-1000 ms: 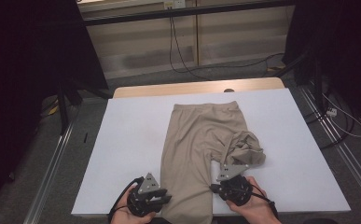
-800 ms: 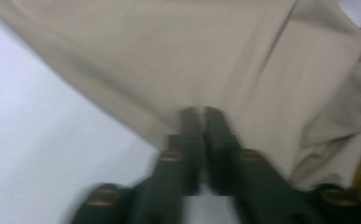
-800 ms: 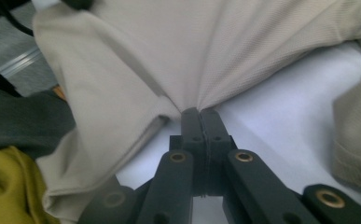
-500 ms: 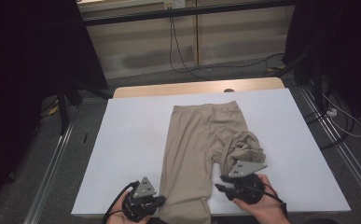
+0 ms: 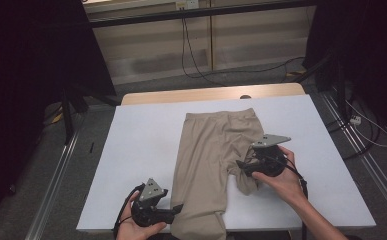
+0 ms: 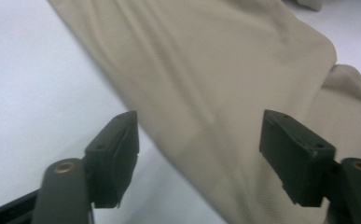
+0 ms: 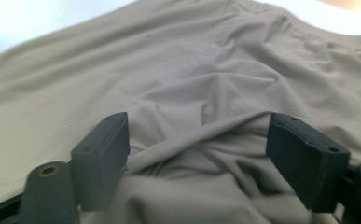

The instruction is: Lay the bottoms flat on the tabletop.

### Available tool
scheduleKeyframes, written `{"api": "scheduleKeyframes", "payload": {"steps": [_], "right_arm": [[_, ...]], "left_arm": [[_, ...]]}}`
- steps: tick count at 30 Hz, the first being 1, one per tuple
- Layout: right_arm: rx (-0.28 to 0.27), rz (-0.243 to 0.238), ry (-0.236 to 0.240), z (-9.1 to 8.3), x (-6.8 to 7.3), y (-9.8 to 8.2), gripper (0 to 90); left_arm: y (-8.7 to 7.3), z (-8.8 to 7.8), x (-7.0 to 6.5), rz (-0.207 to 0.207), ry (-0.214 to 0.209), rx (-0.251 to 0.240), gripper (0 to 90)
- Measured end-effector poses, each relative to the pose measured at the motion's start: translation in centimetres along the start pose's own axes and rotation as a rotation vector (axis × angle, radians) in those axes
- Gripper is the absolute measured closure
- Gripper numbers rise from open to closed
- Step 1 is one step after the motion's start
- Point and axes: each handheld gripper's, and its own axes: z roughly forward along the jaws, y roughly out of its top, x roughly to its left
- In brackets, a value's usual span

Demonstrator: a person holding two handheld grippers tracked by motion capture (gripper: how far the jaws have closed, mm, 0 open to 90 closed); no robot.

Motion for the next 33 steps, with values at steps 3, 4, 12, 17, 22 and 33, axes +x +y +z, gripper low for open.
{"api": "scheduleKeyframes", "payload": {"steps": [3,4,12,17,22,33], "right_arm": [[0.054,-0.013,0.018,1.2,0.5,-0.8,27.5],[0.07,-0.022,0.01,1.5,0.7,-1.2,34.6],[0.052,-0.022,0.018,-0.6,1.4,-2.2,75.3],[-0.001,0.01,0.061,-3.5,1.6,-3.0,75.6],[-0.032,0.032,0.095,-6.2,2.0,-4.6,73.4],[-0.108,0.09,-0.015,-9.6,-0.7,-6.2,66.5]], "left_arm": [[0.0,-0.2,0.1,-0.002,0.002,-0.012,26.4],[0.0,-0.2,0.1,0.002,0.004,-0.013,25.8],[0.0,-0.3,0.2,-0.012,0.004,-0.022,19.9],[0.0,-0.3,0.5,-0.039,-0.01,-0.03,19.8],[0.1,-0.2,0.4,-0.036,-0.017,-0.031,19.7],[0.1,0.0,0.4,-0.034,-0.023,-0.027,19.7]]}}
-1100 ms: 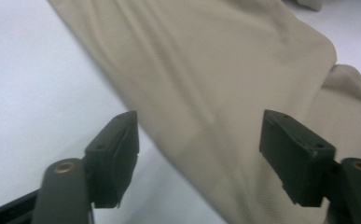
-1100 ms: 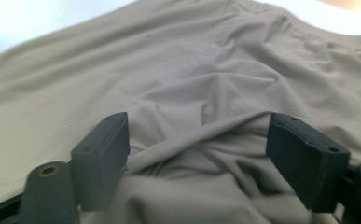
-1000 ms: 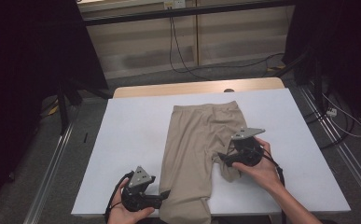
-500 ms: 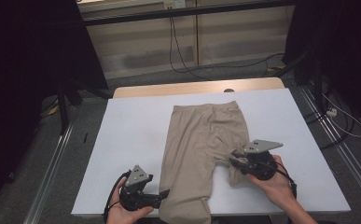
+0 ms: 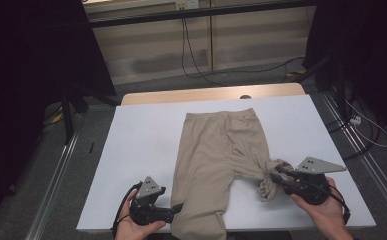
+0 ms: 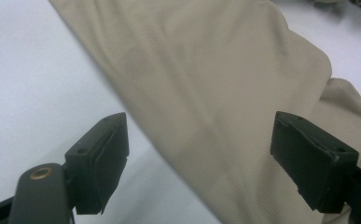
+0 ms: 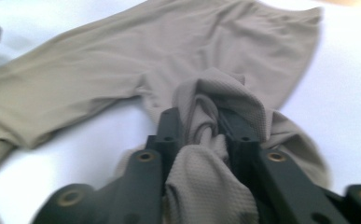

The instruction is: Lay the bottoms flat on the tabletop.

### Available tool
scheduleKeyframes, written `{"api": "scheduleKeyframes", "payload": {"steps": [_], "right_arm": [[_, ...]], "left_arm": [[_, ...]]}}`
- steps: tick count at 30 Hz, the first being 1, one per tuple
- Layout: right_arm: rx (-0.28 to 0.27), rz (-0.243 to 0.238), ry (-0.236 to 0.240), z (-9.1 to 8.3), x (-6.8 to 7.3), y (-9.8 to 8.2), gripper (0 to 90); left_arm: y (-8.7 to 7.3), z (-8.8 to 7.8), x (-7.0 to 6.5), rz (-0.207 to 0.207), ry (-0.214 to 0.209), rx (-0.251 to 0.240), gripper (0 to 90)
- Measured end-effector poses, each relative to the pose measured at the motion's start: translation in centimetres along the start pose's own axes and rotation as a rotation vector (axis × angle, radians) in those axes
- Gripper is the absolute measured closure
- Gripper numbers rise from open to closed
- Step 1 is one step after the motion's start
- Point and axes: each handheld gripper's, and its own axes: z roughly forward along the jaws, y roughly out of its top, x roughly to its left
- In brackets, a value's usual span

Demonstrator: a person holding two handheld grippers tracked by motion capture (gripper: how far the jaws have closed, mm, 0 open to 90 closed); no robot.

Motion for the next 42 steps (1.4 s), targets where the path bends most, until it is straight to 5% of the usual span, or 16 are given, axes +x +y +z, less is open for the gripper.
{"api": "scheduleKeyframes", "payload": {"steps": [8,11,14,17,20,23,28,30,33,34,42], "right_arm": [[0.005,0.026,-0.158,-1.2,-2.8,-0.3,86.6],[0.004,0.043,-0.222,-1.4,-3.7,-0.4,86.2],[0.001,0.058,-0.254,-1.5,-4.2,-0.3,67.6],[-0.036,0.035,-0.224,-1.8,-3.6,-0.1,69.7],[-0.027,-0.021,-0.08,-1.6,-1.9,0.3,74.3],[0.075,-0.061,-0.011,0.1,-0.5,0.0,58.3],[0.215,-0.094,-0.032,2.9,-0.1,-1.3,37.0],[0.254,-0.112,-0.035,3.5,0.1,-1.7,42.8],[0.275,-0.124,-0.039,3.4,0.7,-1.8,72.4],[0.266,-0.121,-0.027,3.2,0.9,-1.7,76.1],[0.157,-0.08,0.191,0.8,4.5,-1.3,74.9]], "left_arm": [[0.0,0.1,0.0,-0.002,-0.002,0.008,19.7],[0.1,0.1,0.0,0.003,-0.001,0.009,19.7],[0.0,0.1,0.0,0.0,-0.004,0.008,19.7],[0.1,0.1,0.0,0.001,-0.002,0.008,19.7],[0.1,0.1,0.0,0.003,-0.002,0.011,19.7],[0.1,0.1,0.0,0.005,-0.003,0.009,19.7],[0.1,0.1,0.0,0.004,-0.005,0.01,19.7],[0.1,0.2,0.0,-0.002,-0.003,0.009,19.7],[0.1,0.3,0.0,0.003,-0.004,0.014,19.7],[0.1,0.3,0.0,0.006,-0.005,0.015,19.7],[0.2,0.4,0.0,0.003,-0.006,0.018,19.7]]}}
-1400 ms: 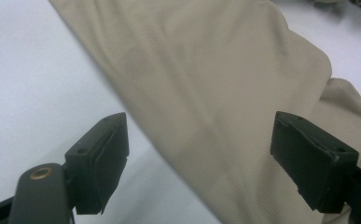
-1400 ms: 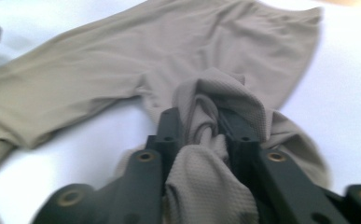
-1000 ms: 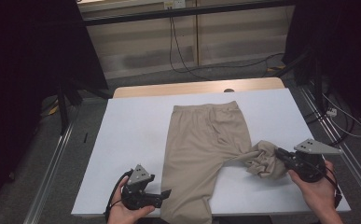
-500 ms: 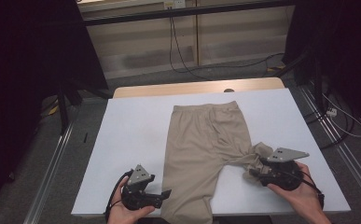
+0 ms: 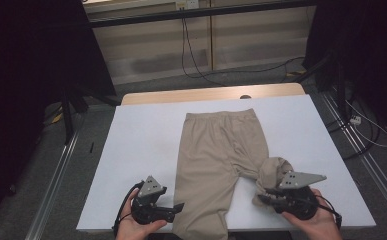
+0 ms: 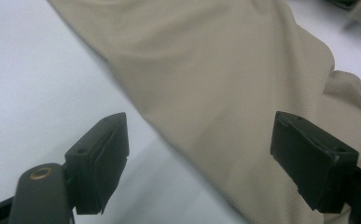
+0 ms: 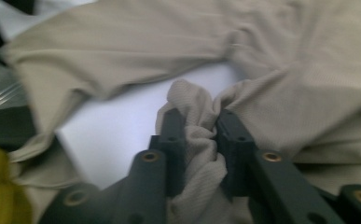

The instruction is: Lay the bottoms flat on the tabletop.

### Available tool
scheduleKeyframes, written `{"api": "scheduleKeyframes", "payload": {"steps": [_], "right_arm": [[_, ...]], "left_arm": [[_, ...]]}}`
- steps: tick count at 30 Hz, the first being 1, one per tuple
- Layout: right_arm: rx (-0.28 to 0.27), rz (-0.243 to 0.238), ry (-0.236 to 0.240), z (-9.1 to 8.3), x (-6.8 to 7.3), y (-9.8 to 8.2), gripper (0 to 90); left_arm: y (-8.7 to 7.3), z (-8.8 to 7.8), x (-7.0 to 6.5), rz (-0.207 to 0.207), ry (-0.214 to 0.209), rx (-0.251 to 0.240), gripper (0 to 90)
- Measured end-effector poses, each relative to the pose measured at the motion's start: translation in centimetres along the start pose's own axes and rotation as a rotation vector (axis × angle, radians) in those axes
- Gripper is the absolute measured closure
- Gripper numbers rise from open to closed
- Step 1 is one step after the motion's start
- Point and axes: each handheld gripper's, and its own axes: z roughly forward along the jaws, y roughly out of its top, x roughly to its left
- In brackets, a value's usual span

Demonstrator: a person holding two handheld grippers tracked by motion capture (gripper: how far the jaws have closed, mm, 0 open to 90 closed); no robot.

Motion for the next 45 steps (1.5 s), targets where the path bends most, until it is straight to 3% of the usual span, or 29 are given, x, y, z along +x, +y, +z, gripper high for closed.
{"api": "scheduleKeyframes", "payload": {"steps": [3,7,9,10,12,14,18,21,23,24,25,26,27,29,33,40,43,45], "right_arm": [[0.026,-0.034,0.037,0.2,1.5,-0.4,82.7],[0.075,-0.063,0.104,0.6,3.0,-1.1,83.3],[0.079,-0.082,0.098,0.6,3.3,-1.2,78.5],[0.064,-0.075,0.081,0.4,3.1,-1.1,69.5],[0.021,-0.055,0.018,0.2,2.1,-0.6,53.7],[-0.017,-0.031,-0.039,0.0,0.8,0.1,44.2],[-0.047,-0.015,-0.148,0.5,-1.8,1.3,34.7],[-0.029,0.001,-0.181,1.8,-3.9,2.1,29.8],[0.012,0.025,-0.194,3.0,-5.1,2.1,29.4],[0.032,0.045,-0.186,3.5,-5.5,1.8,34.9],[0.051,0.058,-0.168,3.8,-5.7,1.5,54.0],[0.06,0.055,-0.147,3.8,-5.5,1.3,67.2],[0.049,0.044,-0.141,3.6,-5.1,1.2,74.2],[0.007,0.018,-0.124,2.5,-4.0,1.2,80.6],[-0.053,0.001,-0.054,0.6,-1.2,0.6,81.5],[0.016,-0.056,0.084,-0.1,3.4,-1.5,81.6],[0.077,-0.084,0.114,0.4,4.8,-2.2,82.1],[0.08,-0.096,0.112,0.4,5.1,-2.3,80.1]], "left_arm": [[0.0,0.0,0.0,0.006,0.001,0.003,19.7],[0.0,0.0,0.0,0.006,0.0,0.003,19.7],[0.1,0.1,0.0,0.004,-0.001,0.006,19.7],[0.1,0.1,0.0,0.004,-0.001,0.006,19.7],[0.1,0.2,-0.1,0.005,-0.002,0.008,19.7],[0.1,0.3,-0.1,0.011,-0.001,0.012,19.7],[0.1,0.4,-0.1,0.007,-0.004,0.02,19.7],[0.2,0.4,-0.1,0.006,-0.005,0.019,19.7],[0.1,0.4,-0.1,0.007,-0.007,0.019,19.7],[0.1,0.4,0.0,0.006,-0.007,0.019,19.7],[0.1,0.3,0.0,0.009,-0.01,0.019,19.7],[0.1,0.3,0.0,0.007,-0.008,0.017,19.7],[0.1,0.3,0.0,0.006,-0.008,0.016,19.7],[0.1,0.3,0.1,0.006,-0.007,0.017,19.7],[0.2,0.4,-0.1,0.007,-0.007,0.019,19.7],[0.2,0.5,0.0,0.01,-0.008,0.022,19.7],[0.2,0.5,-0.1,0.01,-0.007,0.02,19.7],[0.2,0.5,-0.1,0.012,-0.006,0.023,19.7]]}}
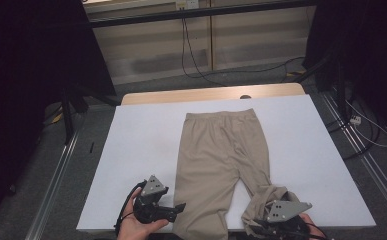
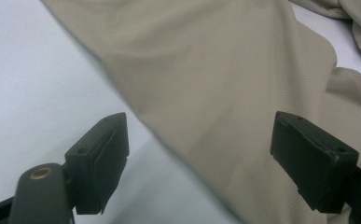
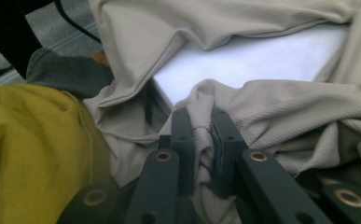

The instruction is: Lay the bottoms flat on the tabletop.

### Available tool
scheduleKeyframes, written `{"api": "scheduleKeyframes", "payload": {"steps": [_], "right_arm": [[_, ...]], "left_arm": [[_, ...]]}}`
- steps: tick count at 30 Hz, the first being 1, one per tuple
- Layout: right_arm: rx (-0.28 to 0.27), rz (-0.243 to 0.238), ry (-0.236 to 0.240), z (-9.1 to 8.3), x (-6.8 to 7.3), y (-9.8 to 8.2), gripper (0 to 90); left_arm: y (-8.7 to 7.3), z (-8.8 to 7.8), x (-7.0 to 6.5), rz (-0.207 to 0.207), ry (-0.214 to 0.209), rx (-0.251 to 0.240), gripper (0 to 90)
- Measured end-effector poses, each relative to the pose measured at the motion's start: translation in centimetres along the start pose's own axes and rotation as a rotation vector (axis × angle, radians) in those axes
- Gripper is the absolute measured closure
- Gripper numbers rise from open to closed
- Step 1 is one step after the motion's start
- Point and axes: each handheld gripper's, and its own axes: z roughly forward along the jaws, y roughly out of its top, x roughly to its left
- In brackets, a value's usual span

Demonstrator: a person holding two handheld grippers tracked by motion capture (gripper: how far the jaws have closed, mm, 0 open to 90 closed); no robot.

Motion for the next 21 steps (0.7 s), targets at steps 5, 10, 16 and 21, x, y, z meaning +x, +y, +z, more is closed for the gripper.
{"api": "scheduleKeyframes", "payload": {"steps": [5,10,16,21], "right_arm": [[-0.099,0.066,-0.044,-1.1,-1.8,0.9,50.1],[-0.167,0.1,-0.134,-2.0,-4.6,2.4,41.7],[-0.06,0.208,-0.202,-0.1,-9.2,1.8,38.2],[-0.013,0.164,-0.181,0.2,-7.7,1.3,69.3]], "left_arm": [[0.0,0.1,0.0,0.004,-0.003,0.003,19.7],[0.1,0.1,0.0,0.0,-0.003,0.001,19.7],[0.0,0.2,0.0,-0.001,-0.005,0.001,19.7],[0.1,0.2,0.1,0.004,-0.002,0.007,19.7]]}}
